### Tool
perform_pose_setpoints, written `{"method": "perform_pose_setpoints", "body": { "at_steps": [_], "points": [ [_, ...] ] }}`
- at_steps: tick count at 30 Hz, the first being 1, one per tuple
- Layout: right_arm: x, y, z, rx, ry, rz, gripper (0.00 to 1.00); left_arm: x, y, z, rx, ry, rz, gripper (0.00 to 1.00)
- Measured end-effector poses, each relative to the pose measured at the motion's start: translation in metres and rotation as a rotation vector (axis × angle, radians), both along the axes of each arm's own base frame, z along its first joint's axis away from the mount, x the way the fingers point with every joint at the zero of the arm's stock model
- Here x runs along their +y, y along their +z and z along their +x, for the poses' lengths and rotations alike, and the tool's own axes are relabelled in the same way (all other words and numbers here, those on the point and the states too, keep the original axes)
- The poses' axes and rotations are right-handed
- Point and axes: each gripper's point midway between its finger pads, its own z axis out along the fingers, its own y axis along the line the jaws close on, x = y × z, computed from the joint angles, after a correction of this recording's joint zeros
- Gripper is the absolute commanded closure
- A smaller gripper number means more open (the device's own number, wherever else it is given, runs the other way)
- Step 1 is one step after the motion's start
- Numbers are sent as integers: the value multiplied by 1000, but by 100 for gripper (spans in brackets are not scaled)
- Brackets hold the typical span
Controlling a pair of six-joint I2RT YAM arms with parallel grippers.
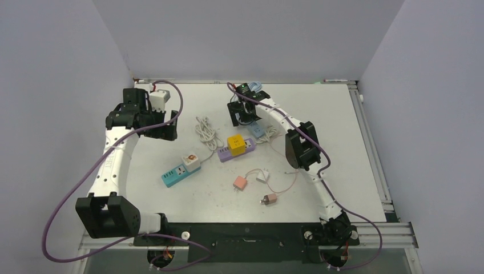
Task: Insert the plug
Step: Pick up the socket from the center of the board.
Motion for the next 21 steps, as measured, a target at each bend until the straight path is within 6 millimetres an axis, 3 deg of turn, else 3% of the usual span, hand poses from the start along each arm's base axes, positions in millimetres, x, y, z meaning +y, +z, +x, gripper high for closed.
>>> {"method": "perform_pose_setpoints", "body": {
  "at_steps": [3, 6, 9, 15, 18, 21],
  "points": [
    [1, -8, 4, -5, -3, 7, 40, 0, 3, 1, -2, 0, 0, 4],
    [-2, -13, 11, -22, -23, 13, 75, 0, 7, 4, -11, 2, -3, 4],
    [-7, -17, 18, -35, -68, 36, 91, -1, 6, 5, -7, 1, -7, 4],
    [-28, 0, 25, -68, -198, 84, 94, -2, 6, 5, -9, -3, -11, 4],
    [-40, 33, 27, -120, -236, 99, 94, -3, 7, 5, -11, -5, -16, 4],
    [-52, 82, 22, -197, -249, 119, 94, -5, 8, 6, -16, -8, -21, 4]
  ]
}}
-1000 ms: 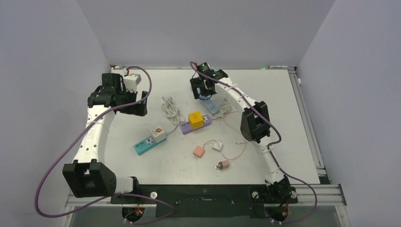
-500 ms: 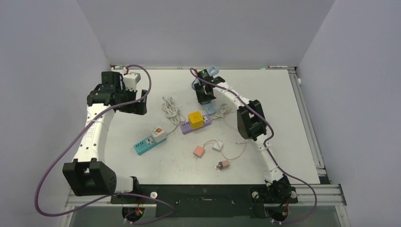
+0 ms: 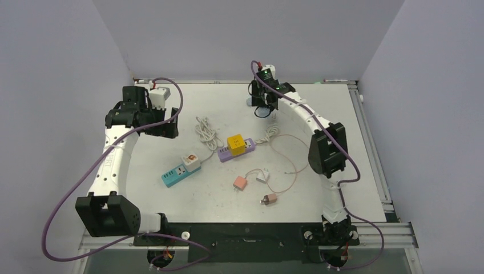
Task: Insert the plug
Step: Pick up the socket from the center of the board.
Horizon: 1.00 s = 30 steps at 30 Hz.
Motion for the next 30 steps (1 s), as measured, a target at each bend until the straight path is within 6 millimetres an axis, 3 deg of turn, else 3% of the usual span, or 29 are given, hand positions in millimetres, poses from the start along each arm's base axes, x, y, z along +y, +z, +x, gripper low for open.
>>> {"method": "perform_pose_setpoints", "body": {
  "at_steps": [4, 7, 10, 15, 22, 28, 30],
  "points": [
    [-23, 54, -19, -104, -7, -11, 95, -3, 2, 0, -10, -7, -8, 4],
    [-41, 69, -50, -124, -10, -44, 95, -6, 4, 1, -17, -14, -13, 4],
    [-59, 70, -73, -121, -43, -77, 95, -8, 4, 2, -21, -19, -18, 4],
    [-99, 53, -106, -95, -157, -126, 95, -14, 4, 1, -21, -33, -22, 4],
    [-157, 54, -137, -131, -367, -131, 95, -25, 1, -2, -16, -70, -28, 4],
    [-194, 48, -176, -159, -493, -159, 95, -28, -4, -6, -4, -79, -34, 4],
    [-203, 51, -178, -167, -520, -162, 95, -29, -5, -6, -4, -84, -35, 4]
  ]
}}
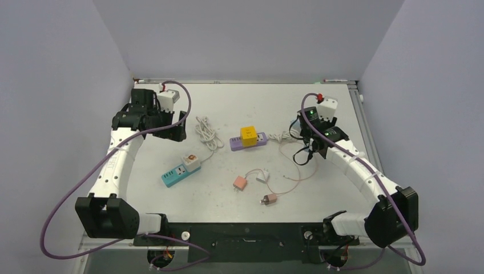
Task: Insert the plug
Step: Move the socket to the center of the board.
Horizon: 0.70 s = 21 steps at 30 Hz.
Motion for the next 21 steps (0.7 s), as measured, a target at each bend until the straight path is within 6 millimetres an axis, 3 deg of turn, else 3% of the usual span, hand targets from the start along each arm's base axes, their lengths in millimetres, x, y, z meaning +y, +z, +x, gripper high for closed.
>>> {"method": "perform_pose_setpoints", "body": {
  "at_steps": [4, 10, 16, 19, 21],
  "points": [
    [-16, 4, 3, -15, -48, 12, 95, -4, -1, 0, -2, -11, -4, 4],
    [4, -26, 21, 49, -2, 80, 95, -22, 0, 0, -14, -69, -10, 4],
    [36, -59, 34, 134, 72, 150, 95, -79, 3, -2, -75, -270, -1, 4],
    [38, -53, 48, 119, 65, 191, 95, -113, -2, 3, -112, -391, 6, 4],
    [28, -42, 59, 86, 35, 231, 95, -131, -7, 10, -135, -452, 0, 4]
  ]
}}
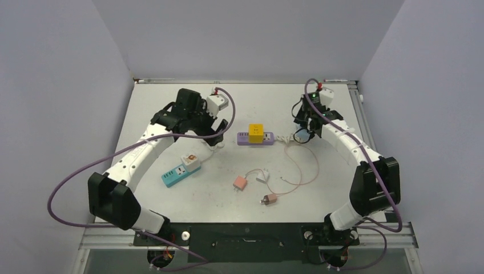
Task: Insert the plug
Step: Move the socket to the center of the board.
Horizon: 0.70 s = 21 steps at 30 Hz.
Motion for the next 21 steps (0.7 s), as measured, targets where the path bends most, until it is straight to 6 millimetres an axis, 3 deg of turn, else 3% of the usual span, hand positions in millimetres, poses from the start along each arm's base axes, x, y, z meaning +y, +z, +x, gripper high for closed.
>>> {"method": "perform_pose_setpoints", "body": {
  "at_steps": [5, 9, 15, 18, 21],
  "points": [
    [-41, 42, 34, -112, -108, 61, 95, -49, -7, 17, -46, -154, -14, 4],
    [-59, 56, 47, -148, -151, 56, 95, -95, -11, 31, -97, -282, 3, 4],
    [-65, 45, 56, -131, -174, 12, 95, -148, -11, 48, -157, -433, 35, 4],
    [-69, 38, 50, -121, -186, -3, 95, -170, -15, 62, -189, -479, 45, 4],
    [-75, 30, 33, -104, -200, -19, 95, -181, -33, 66, -184, -523, 73, 4]
  ]
}}
